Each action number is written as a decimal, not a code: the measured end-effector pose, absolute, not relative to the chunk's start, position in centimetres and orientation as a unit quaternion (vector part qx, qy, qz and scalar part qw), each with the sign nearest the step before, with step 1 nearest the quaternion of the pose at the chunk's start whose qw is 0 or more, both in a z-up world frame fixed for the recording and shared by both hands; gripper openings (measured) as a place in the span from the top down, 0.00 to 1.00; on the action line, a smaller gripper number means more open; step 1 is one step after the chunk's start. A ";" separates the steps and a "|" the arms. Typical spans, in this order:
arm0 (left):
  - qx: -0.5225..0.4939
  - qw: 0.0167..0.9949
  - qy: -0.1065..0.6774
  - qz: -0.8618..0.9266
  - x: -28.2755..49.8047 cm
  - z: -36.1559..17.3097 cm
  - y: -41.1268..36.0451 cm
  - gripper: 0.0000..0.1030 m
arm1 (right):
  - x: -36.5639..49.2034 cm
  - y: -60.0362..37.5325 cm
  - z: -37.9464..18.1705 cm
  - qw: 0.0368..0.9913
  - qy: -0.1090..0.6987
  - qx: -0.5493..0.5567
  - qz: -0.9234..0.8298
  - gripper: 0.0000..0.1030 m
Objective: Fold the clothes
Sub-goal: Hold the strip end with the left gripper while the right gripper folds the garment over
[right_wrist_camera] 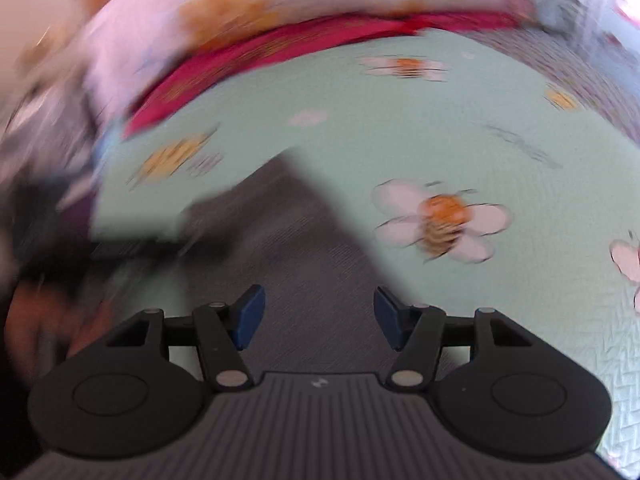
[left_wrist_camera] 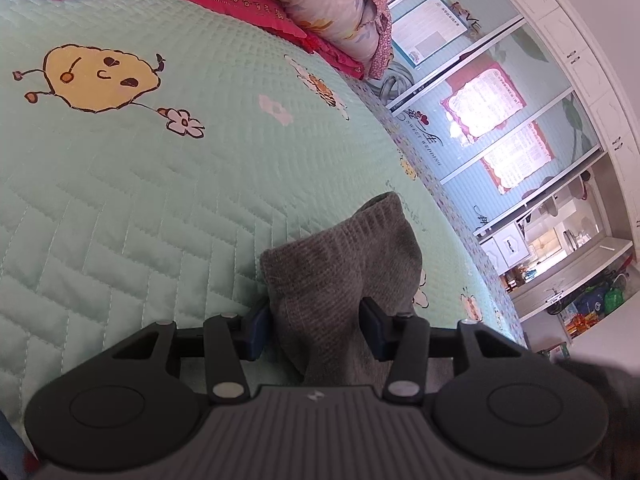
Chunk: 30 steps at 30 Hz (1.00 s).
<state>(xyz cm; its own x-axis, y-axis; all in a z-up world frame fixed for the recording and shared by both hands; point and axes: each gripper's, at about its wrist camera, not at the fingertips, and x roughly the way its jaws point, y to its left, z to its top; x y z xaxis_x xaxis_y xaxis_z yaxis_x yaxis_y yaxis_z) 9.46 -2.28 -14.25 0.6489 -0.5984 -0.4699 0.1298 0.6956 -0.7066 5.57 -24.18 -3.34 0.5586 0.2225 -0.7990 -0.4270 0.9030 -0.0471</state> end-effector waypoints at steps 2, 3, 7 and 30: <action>-0.323 0.849 0.358 -0.214 9.4 -14.3 -2.4 0.51 | 2.0 -21.7 -3.8 0.862 0.431 -0.179 0.200 0.40; -0.322 0.850 0.358 -0.213 9.4 -14.3 -2.4 0.51 | 0.5 -21.0 -4.4 0.855 0.434 -0.204 0.199 0.41; -0.314 0.854 0.355 -0.215 9.3 -14.3 -2.6 0.51 | -4.1 -22.7 -4.7 0.875 0.441 -0.141 0.139 0.42; -0.264 0.878 0.344 -0.203 9.1 -13.9 -3.7 0.50 | -12.3 -34.2 -13.1 0.762 0.246 0.595 -0.063 0.85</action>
